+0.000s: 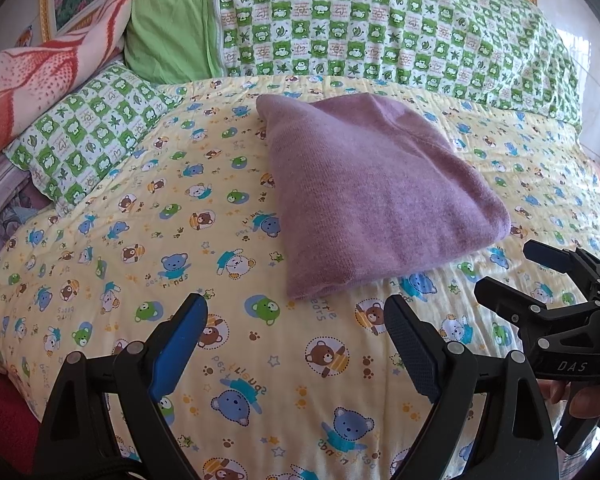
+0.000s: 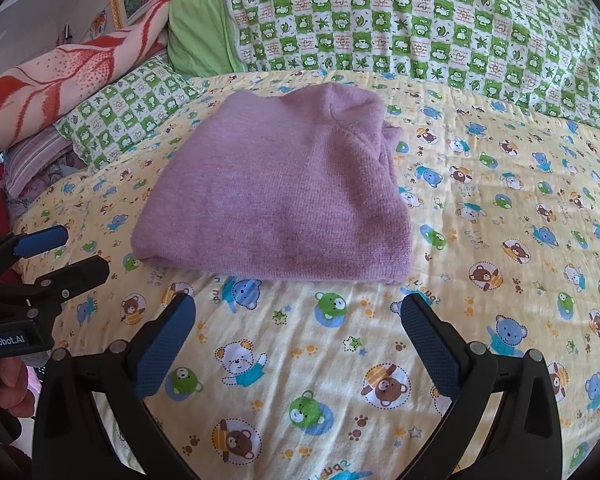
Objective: Fold small clothes
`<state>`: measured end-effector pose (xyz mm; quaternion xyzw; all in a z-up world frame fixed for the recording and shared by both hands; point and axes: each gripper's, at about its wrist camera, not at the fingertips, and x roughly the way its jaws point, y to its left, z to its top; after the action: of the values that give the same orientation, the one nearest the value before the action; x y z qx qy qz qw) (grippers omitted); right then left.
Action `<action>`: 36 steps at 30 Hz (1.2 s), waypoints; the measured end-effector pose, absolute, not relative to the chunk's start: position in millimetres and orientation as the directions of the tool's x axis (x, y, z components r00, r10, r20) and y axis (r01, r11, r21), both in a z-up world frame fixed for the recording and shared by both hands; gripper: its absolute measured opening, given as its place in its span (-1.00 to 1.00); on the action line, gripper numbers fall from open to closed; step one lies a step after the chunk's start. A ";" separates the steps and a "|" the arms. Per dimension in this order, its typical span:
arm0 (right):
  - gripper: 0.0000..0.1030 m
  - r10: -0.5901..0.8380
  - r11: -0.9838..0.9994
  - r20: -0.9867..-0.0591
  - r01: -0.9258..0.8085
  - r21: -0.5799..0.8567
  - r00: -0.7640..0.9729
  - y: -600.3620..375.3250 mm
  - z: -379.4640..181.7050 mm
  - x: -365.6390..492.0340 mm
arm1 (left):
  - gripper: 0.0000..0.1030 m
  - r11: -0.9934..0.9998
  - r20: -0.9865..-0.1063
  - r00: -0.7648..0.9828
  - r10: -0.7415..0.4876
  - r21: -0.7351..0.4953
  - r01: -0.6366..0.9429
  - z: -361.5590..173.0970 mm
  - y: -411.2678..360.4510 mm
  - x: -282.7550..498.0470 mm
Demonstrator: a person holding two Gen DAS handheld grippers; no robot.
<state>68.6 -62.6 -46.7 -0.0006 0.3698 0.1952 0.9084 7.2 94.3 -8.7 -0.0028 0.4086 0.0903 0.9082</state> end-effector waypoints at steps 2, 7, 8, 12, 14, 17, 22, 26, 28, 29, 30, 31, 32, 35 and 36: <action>0.99 0.356 0.923 -0.672 -0.357 0.143 0.650 -63.0 -46.6 68.7 | 0.76 0.983 -0.743 0.649 0.162 0.068 -0.168 -8.4 94.6 7.1; 0.99 0.356 0.923 -0.671 -0.357 0.144 0.650 -63.1 -46.2 68.6 | 0.76 0.983 -0.743 0.650 0.162 0.067 -0.168 -8.6 94.1 7.0; 0.99 0.358 0.922 -0.672 -0.359 0.144 0.649 -63.4 -46.3 69.1 | 0.76 0.983 -0.742 0.651 0.164 0.070 -0.168 -8.7 94.0 7.0; 0.99 0.361 0.922 -0.669 -0.357 0.151 0.650 -63.6 -45.5 69.1 | 0.76 0.983 -0.742 0.651 0.164 0.065 -0.174 -6.8 95.5 7.2; 0.99 0.364 0.921 -0.666 -0.358 0.153 0.651 -62.6 -44.2 68.7 | 0.76 0.982 -0.742 0.650 0.164 0.063 -0.176 -6.4 95.5 7.3; 0.99 0.364 0.921 -0.665 -0.360 0.151 0.652 -60.2 -42.6 68.1 | 0.76 0.982 -0.741 0.651 0.165 0.064 -0.175 -6.2 95.5 7.3; 0.99 0.365 0.921 -0.664 -0.359 0.154 0.652 -60.4 -42.1 68.4 | 0.76 0.982 -0.741 0.651 0.164 0.064 -0.175 -5.9 95.2 7.9; 0.99 0.363 0.922 -0.664 -0.356 0.153 0.654 -59.4 -41.5 68.3 | 0.76 0.983 -0.741 0.651 0.162 0.061 -0.176 -5.0 95.5 9.3; 0.99 0.364 0.921 -0.663 -0.357 0.154 0.655 -60.8 -41.2 69.4 | 0.76 0.983 -0.740 0.653 0.163 0.062 -0.176 -4.7 94.9 9.2; 0.99 0.364 0.922 -0.662 -0.357 0.154 0.655 -60.5 -40.8 69.4 | 0.76 0.983 -0.739 0.654 0.163 0.061 -0.176 -4.5 94.7 9.1; 0.99 0.364 0.921 -0.662 -0.357 0.154 0.655 -59.6 -40.6 68.9 | 0.76 0.983 -0.738 0.655 0.162 0.060 -0.175 -4.4 94.5 9.0; 0.99 0.364 0.921 -0.661 -0.356 0.154 0.656 -59.2 -40.3 69.3 | 0.76 0.983 -0.738 0.655 0.161 0.059 -0.174 -4.4 94.4 9.1; 0.99 0.363 0.922 -0.661 -0.356 0.154 0.656 -59.2 -40.4 69.1 | 0.76 0.983 -0.739 0.655 0.159 0.059 -0.173 -4.3 94.4 9.3; 0.99 0.363 0.923 -0.662 -0.354 0.155 0.656 -59.8 -40.7 69.4 | 0.76 0.983 -0.737 0.657 0.160 0.059 -0.173 -3.7 93.7 9.1; 0.99 0.362 0.923 -0.661 -0.353 0.155 0.657 -59.0 -40.3 68.8 | 0.76 0.983 -0.737 0.657 0.161 0.061 -0.173 -3.6 93.2 8.9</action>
<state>68.8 -59.0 -40.3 0.0064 0.3645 0.1966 0.9102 8.9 93.2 -3.6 -0.0074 0.4039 0.0918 0.9102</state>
